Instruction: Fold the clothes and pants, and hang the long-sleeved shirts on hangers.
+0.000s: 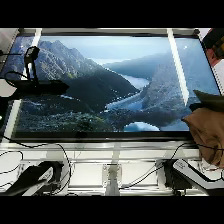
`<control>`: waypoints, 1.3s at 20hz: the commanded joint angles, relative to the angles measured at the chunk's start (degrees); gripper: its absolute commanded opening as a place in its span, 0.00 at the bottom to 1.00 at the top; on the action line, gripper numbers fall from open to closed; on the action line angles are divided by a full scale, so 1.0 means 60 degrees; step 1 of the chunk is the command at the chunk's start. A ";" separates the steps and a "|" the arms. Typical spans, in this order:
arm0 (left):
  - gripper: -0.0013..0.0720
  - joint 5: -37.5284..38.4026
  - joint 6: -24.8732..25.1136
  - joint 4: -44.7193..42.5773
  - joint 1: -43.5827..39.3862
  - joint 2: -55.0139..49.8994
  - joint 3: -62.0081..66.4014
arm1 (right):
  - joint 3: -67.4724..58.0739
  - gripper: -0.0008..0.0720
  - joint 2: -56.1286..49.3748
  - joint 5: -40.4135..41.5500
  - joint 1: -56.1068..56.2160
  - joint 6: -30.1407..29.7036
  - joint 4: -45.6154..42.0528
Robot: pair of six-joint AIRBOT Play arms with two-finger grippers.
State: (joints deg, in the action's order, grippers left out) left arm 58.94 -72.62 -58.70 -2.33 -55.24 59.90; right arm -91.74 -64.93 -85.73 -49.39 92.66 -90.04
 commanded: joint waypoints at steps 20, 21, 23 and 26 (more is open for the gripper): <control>0.05 -0.2863 -0.0015 -0.2594 0.0007 -0.0018 0.0004 | -0.0076 0.05 0.0113 0.1464 -0.2215 -0.3155 0.5191; 0.05 -0.3457 -0.0124 -0.3024 0.0007 -0.0142 0.0004 | -0.0080 0.05 0.0117 0.1752 -0.1585 -0.3166 0.5428; 0.05 -0.4073 -0.0182 -0.3195 0.0007 -0.0514 0.0004 | -0.0076 0.05 0.0106 0.1993 0.0033 -0.3242 0.4914; 0.05 -0.4113 -0.0182 -0.3748 0.0007 -0.1242 0.0004 | -0.0076 0.05 0.0076 0.2055 0.2816 -0.3249 0.3690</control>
State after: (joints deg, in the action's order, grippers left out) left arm 37.58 -73.34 -76.05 -2.33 -59.51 59.90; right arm -92.18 -64.36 -75.29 -45.06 75.42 -65.78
